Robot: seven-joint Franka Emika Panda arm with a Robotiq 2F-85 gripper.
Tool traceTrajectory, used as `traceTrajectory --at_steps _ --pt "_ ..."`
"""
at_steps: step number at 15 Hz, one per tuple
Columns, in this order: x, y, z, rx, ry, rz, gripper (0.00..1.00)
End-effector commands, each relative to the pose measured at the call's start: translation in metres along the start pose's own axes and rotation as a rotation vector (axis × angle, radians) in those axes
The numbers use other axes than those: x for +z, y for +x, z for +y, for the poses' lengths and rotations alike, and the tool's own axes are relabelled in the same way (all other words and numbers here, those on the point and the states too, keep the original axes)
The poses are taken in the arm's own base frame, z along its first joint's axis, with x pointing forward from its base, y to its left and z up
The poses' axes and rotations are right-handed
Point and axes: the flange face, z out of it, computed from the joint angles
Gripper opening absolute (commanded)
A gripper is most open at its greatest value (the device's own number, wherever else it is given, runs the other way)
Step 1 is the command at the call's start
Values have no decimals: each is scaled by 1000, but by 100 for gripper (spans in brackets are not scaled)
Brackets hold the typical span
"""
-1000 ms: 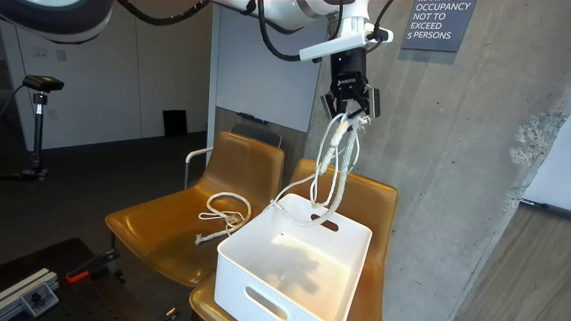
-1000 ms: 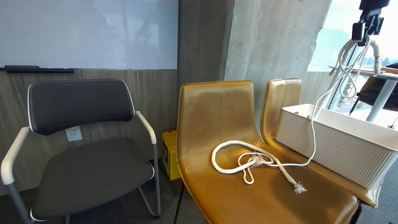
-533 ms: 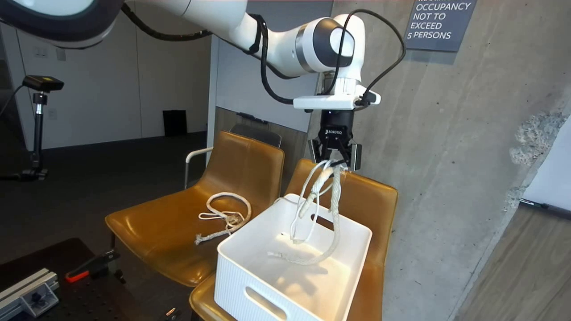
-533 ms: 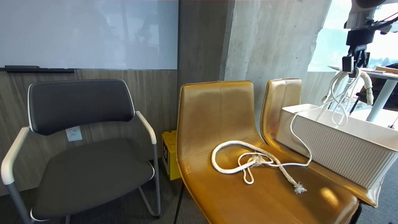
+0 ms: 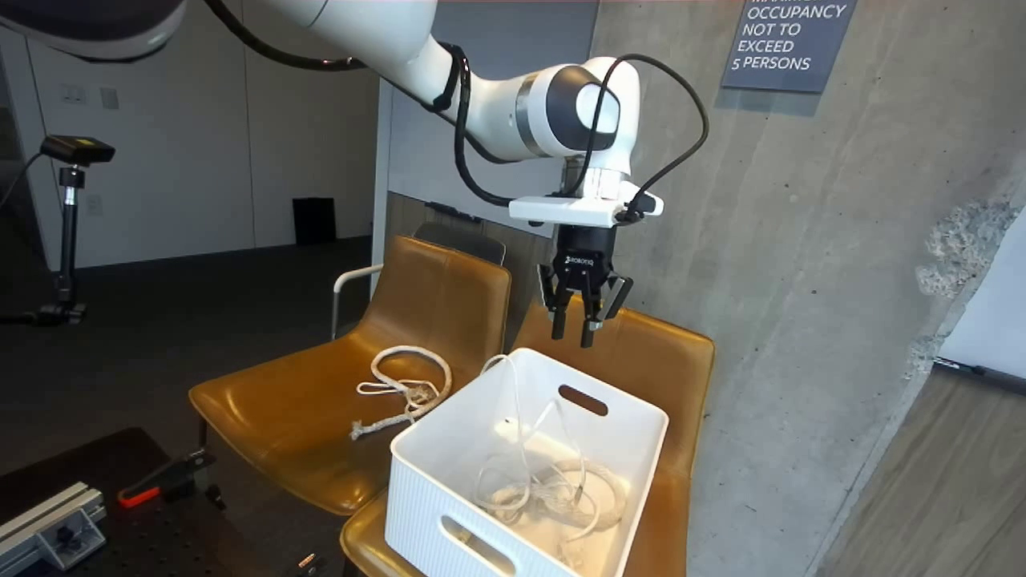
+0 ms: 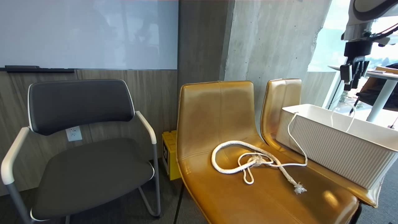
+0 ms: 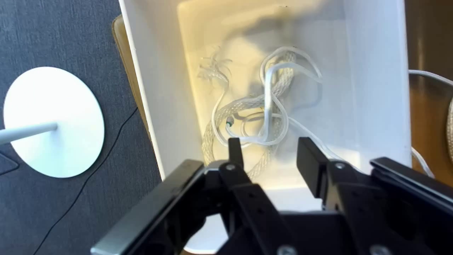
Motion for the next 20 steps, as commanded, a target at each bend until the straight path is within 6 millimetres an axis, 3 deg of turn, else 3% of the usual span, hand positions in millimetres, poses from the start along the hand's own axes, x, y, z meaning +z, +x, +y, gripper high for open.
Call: traceTrajectory --at_steps 1,5,8,12,15,20 --pt "-33 -18 -30 -25 2 50 76" --pt "-56 -33 -104 -116 2 88 100" --pt "-50 -48 -183 -243 -3 139 100" --pt "-26 -62 -261 -360 15 246 100" --pt "0 -59 -294 -406 20 307 100" --pt "56 -36 -310 -451 -15 363 100"
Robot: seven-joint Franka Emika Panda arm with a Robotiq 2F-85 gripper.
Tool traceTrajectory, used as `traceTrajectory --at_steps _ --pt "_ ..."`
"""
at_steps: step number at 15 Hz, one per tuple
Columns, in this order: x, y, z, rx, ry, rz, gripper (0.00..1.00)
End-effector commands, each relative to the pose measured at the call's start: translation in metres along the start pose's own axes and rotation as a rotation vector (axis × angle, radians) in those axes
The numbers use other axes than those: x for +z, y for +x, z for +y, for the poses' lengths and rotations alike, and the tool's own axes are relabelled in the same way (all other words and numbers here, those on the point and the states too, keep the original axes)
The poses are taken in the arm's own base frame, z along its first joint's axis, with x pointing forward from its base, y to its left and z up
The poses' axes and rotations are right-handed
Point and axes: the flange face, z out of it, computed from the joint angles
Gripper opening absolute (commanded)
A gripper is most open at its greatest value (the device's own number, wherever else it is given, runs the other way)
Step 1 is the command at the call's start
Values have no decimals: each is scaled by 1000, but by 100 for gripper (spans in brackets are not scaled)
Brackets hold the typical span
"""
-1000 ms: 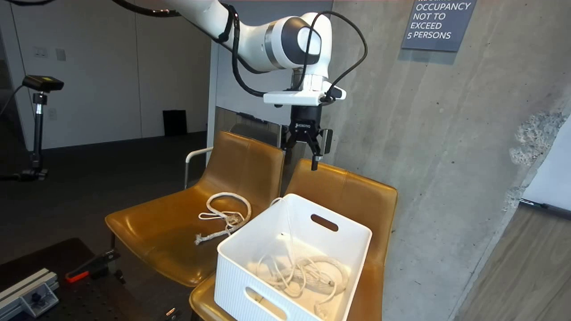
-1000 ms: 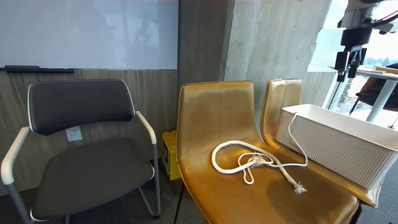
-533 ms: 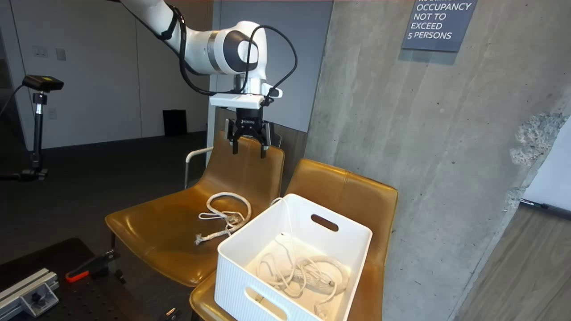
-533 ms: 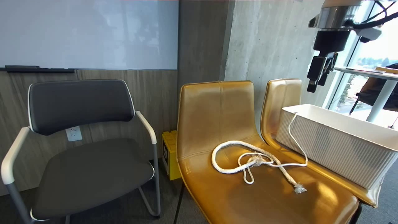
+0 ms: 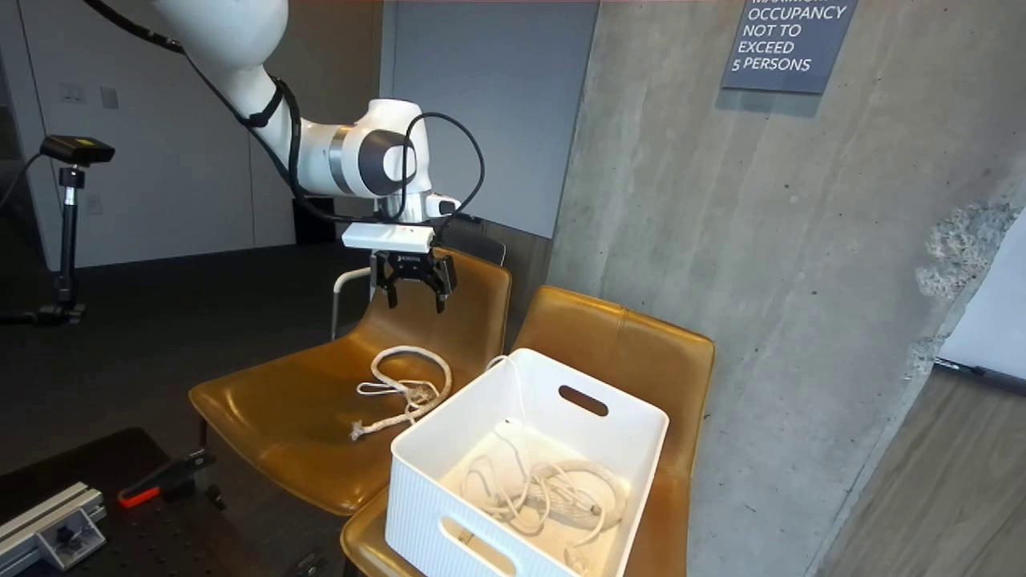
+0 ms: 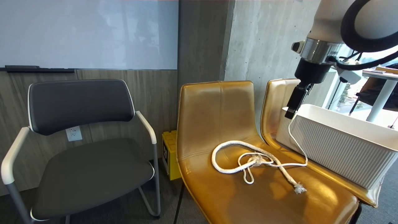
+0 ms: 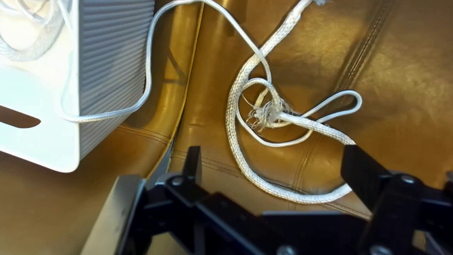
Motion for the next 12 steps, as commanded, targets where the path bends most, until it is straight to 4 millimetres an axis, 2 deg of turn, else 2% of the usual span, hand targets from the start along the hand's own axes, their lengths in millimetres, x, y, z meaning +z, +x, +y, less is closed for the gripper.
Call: traceTrajectory --at_steps 1,7,12 --pt "40 8 -2 -19 -29 31 100" --pt "127 23 -15 -67 -31 18 100" --pt "190 36 2 -74 -68 -28 100"
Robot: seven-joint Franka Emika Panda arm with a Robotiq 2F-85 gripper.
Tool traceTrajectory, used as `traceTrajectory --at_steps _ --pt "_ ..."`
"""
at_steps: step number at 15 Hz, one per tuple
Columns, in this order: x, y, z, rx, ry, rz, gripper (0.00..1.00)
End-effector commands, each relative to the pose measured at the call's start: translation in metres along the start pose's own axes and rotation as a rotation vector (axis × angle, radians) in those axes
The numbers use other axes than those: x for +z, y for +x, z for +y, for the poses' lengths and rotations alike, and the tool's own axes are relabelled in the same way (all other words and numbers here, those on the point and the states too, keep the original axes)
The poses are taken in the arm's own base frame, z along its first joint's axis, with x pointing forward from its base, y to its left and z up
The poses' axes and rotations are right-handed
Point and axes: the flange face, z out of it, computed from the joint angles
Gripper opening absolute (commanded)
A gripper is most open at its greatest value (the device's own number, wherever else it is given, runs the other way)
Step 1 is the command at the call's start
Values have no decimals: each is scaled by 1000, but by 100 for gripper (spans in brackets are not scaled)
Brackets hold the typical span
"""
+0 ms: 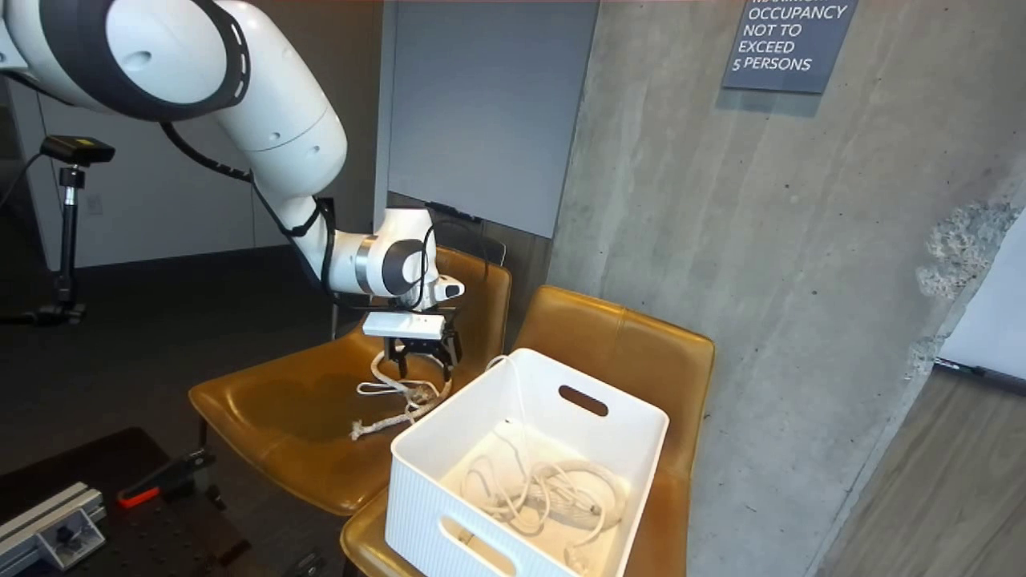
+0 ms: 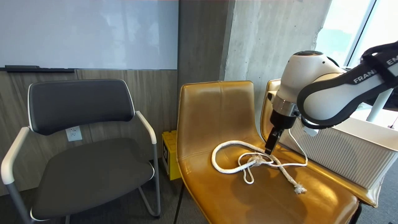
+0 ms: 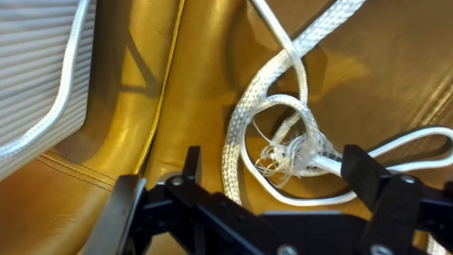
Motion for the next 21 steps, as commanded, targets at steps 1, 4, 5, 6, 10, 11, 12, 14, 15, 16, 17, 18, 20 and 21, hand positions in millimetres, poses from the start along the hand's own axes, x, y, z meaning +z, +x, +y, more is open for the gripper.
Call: traceTrajectory --at_steps 1,4,5,6,10,11,12,14,15,16,17,18,20,21 --pt "36 18 18 -5 -54 -10 100" --pt "57 25 27 12 -60 -19 100" --pt "62 28 27 16 -61 -23 100" --pt "67 31 25 21 -57 -26 100" --pt "83 37 14 23 -42 -46 100" --pt "85 38 13 23 -43 -58 100" --pt "88 37 12 23 -45 -70 100" --pt "90 36 11 25 -44 -87 72" --pt "90 36 12 29 -45 -89 67" --pt "88 35 13 33 -47 -94 59" --pt "87 35 14 35 -49 -97 53" --pt "86 34 15 38 -50 -98 44" --pt "83 34 17 44 -54 -99 31" --pt "82 33 18 47 -56 -100 23"
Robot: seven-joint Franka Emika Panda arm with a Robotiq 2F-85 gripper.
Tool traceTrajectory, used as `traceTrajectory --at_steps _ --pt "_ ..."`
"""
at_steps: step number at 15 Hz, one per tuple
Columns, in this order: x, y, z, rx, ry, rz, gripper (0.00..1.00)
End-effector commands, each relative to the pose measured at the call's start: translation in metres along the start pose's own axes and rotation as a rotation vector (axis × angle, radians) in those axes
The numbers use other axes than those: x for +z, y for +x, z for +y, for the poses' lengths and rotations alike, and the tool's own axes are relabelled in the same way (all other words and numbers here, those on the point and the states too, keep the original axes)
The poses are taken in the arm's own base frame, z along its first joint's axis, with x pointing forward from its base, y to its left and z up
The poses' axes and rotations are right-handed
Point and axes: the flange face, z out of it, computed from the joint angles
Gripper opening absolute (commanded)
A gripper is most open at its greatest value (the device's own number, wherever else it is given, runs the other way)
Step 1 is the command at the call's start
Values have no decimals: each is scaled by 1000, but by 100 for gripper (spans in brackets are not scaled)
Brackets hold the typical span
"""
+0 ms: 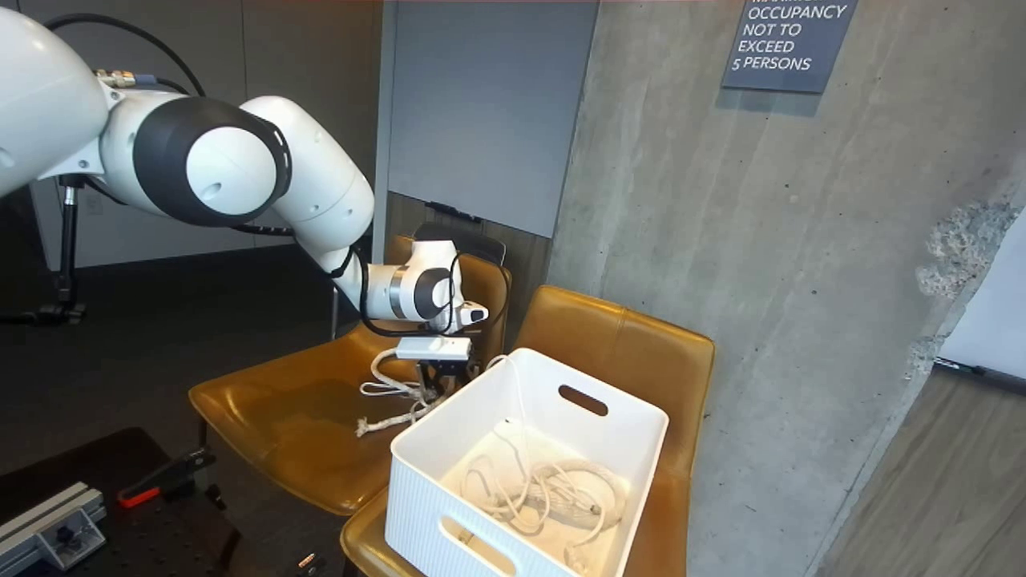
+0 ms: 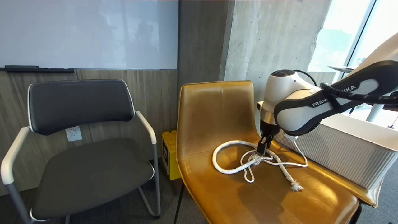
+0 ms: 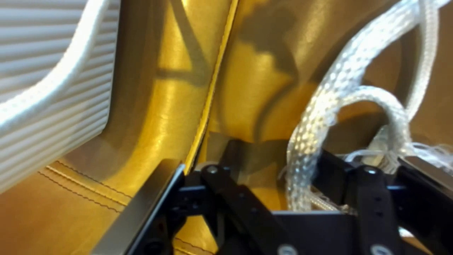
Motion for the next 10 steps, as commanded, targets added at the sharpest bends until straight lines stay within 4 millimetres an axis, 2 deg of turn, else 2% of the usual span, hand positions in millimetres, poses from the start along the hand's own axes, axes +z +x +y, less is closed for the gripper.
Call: traceTrajectory --at_steps 1,3,6,8,10 --pt "11 -3 -18 12 10 -32 17" --pt "8 -6 -14 18 6 -37 2" --pt "-8 -11 -17 14 7 -38 0" --pt "-38 -12 -25 11 9 -30 2" --pt "-78 -14 -38 9 22 -16 2"
